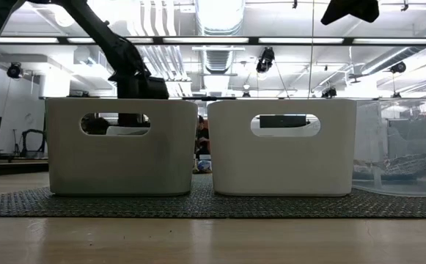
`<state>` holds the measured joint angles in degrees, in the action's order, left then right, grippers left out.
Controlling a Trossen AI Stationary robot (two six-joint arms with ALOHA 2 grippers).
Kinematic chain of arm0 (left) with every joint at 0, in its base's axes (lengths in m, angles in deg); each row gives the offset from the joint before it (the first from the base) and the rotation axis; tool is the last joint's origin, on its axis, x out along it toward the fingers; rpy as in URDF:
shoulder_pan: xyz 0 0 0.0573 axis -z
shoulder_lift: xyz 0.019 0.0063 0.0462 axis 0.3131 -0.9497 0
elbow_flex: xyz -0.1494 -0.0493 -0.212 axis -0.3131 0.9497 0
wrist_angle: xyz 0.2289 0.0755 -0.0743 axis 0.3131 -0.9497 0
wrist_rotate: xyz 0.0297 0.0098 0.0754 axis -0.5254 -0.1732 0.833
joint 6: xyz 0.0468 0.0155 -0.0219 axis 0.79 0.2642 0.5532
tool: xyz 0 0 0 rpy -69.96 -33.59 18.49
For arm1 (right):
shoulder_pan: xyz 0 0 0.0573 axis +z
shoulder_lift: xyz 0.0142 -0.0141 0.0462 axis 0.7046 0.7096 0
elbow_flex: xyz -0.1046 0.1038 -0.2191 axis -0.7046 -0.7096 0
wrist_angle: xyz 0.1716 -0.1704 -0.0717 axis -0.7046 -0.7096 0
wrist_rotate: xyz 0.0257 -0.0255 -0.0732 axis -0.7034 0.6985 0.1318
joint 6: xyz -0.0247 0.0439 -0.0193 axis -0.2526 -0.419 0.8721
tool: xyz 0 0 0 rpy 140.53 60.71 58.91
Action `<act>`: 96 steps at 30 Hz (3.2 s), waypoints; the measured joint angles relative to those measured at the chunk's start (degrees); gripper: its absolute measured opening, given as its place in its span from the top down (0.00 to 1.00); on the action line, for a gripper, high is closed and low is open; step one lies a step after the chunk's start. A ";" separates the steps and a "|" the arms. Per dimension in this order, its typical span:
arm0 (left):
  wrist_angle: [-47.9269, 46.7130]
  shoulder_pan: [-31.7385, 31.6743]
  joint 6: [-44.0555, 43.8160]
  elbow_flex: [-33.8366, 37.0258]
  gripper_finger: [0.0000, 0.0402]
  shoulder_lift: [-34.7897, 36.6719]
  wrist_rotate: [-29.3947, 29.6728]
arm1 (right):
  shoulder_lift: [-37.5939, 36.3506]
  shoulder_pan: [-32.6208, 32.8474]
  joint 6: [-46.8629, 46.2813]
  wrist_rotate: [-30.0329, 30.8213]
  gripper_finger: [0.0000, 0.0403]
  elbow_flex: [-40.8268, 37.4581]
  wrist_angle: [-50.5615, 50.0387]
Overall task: Pick and place Granola Bars by type
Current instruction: Put the orange granola bar into the transparent bin
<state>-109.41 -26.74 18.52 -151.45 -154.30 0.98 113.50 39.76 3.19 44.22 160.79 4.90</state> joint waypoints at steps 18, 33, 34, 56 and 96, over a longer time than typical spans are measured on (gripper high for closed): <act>5.40 0.02 -1.71 0.95 0.59 -2.51 0.65 | 0.00 0.00 -1.76 -0.66 0.98 0.00 -0.44; 5.16 0.09 -1.03 0.85 0.60 -4.28 0.87 | 0.00 0.00 -1.76 -0.74 0.98 0.00 -0.40; 5.04 0.09 -1.01 0.85 0.61 -4.28 0.88 | 0.00 0.00 -1.76 -0.74 0.98 0.00 -0.40; 3.88 0.13 1.68 0.74 0.93 -4.15 0.76 | 0.07 0.00 -1.75 -0.76 0.98 0.00 -0.36; -7.54 6.34 15.20 -27.59 0.94 13.35 1.94 | -16.55 0.00 1.15 -7.45 0.98 0.00 -0.36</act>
<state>-116.95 -20.40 33.72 -179.04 -140.95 2.92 96.96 39.76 4.33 36.76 160.79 4.55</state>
